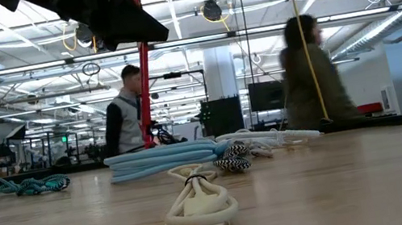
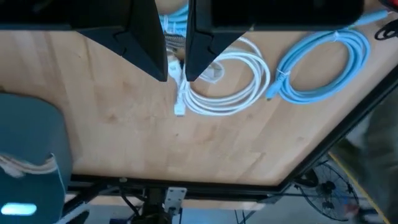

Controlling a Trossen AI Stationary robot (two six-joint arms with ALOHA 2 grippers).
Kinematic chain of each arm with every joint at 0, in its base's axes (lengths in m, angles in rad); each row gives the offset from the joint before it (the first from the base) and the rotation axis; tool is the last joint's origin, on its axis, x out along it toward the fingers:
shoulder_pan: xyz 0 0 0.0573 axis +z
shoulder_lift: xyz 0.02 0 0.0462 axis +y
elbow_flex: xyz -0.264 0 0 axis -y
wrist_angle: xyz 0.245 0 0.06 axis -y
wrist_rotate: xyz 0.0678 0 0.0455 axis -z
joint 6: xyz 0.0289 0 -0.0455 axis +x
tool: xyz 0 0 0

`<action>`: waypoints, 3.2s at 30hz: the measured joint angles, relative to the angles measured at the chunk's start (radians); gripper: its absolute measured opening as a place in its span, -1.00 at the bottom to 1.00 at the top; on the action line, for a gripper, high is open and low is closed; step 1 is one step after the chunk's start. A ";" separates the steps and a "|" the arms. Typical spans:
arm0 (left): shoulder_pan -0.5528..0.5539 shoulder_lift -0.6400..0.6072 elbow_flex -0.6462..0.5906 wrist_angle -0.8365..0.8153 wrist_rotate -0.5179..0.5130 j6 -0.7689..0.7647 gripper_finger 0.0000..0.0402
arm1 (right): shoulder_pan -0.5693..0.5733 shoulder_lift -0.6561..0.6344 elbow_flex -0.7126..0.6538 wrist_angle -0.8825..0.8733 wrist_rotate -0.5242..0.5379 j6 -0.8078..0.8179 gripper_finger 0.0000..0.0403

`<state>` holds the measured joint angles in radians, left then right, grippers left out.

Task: Pick & Place USB Port
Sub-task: Put the white black charger cable into the transparent bin

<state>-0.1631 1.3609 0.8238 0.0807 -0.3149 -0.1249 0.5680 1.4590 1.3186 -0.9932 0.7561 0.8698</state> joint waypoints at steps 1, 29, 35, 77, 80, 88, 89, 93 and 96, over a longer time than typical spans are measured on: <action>-0.007 0.000 0.000 -0.007 0.000 -0.008 -0.70 | -0.018 0.001 -0.015 0.050 -0.030 -0.047 -0.37; -0.054 0.000 0.000 -0.897 0.058 -0.310 -0.70 | -0.207 0.000 -0.543 0.997 -0.297 -0.493 -0.37; 0.014 0.000 0.000 -0.969 0.100 -0.143 -0.70 | -0.231 0.000 -0.601 1.086 -0.394 -0.489 -0.37; 0.016 0.089 0.018 -0.092 0.541 -0.384 0.12 | -0.206 0.000 -0.605 1.095 -0.394 -0.388 -0.37; -0.018 0.161 0.048 -0.013 0.677 -0.425 0.12 | -0.206 0.000 -0.605 1.094 -0.394 -0.388 -0.37; -0.117 0.386 0.237 -0.110 0.733 -0.030 -0.09 | -0.206 0.001 -0.608 1.087 -0.395 -0.392 -0.37; -0.118 0.409 0.277 -0.162 0.731 0.001 -0.14 | -0.206 0.001 -0.609 1.086 -0.396 -0.392 -0.37; -0.073 0.495 0.448 -0.427 0.624 0.023 -0.33 | -0.206 0.001 -0.609 1.079 -0.399 -0.392 -0.37; -0.035 0.563 0.551 -0.585 0.590 0.006 -0.42 | -0.206 0.001 -0.609 1.074 -0.417 -0.396 -0.37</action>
<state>-0.1981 1.9242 1.3749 -0.5040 0.2752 -0.1185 0.3618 1.4597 0.7097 0.0808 0.3392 0.4740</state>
